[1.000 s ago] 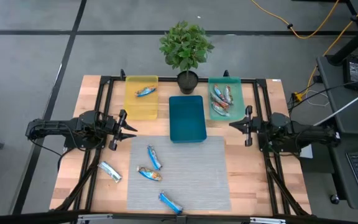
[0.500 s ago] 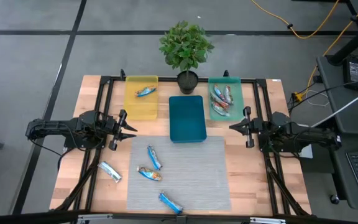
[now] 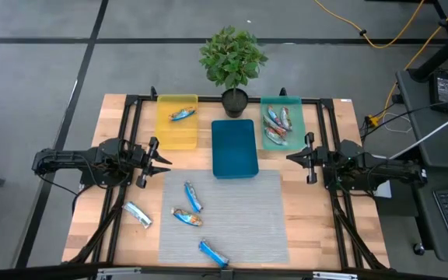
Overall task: Pick and place Granola Bars by type
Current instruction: Put the orange granola bar into the yellow bin
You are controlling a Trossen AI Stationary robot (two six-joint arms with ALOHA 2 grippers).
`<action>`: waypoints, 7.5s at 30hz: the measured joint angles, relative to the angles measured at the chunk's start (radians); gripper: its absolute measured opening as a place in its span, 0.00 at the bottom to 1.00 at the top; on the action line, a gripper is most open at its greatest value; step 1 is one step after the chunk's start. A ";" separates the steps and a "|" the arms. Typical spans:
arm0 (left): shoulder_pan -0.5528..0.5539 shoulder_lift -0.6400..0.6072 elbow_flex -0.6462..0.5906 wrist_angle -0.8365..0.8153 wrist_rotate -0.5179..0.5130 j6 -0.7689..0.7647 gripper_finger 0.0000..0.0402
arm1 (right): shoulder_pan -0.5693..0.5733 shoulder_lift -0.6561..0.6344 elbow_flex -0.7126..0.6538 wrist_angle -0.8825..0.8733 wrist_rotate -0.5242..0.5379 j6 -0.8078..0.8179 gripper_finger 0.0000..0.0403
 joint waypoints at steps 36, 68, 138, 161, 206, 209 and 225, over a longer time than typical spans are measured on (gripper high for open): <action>0.000 0.000 0.000 0.142 -0.001 -0.016 0.24 | 0.000 0.000 0.000 -0.003 0.027 0.019 0.06; -0.004 0.061 0.038 -0.039 -0.274 -0.118 0.21 | 0.000 0.000 0.000 -0.003 0.027 0.019 0.06; -0.773 1.100 0.646 -0.740 0.057 -1.565 0.54 | 0.000 0.000 0.000 -0.003 0.027 0.019 0.06; -0.834 1.350 0.646 -0.850 0.182 -1.244 0.60 | 0.000 0.000 0.000 -0.003 0.027 0.019 0.06; -0.834 1.508 0.681 -0.841 0.048 -0.853 0.68 | 0.000 0.000 0.000 -0.003 0.027 0.019 0.06; -0.834 1.533 0.702 -0.871 0.033 -0.856 0.66 | 0.000 0.000 0.000 -0.003 0.027 0.019 0.06; -0.838 1.537 0.778 -0.900 -0.040 -0.933 0.21 | 0.000 0.000 0.000 -0.003 0.027 0.019 0.06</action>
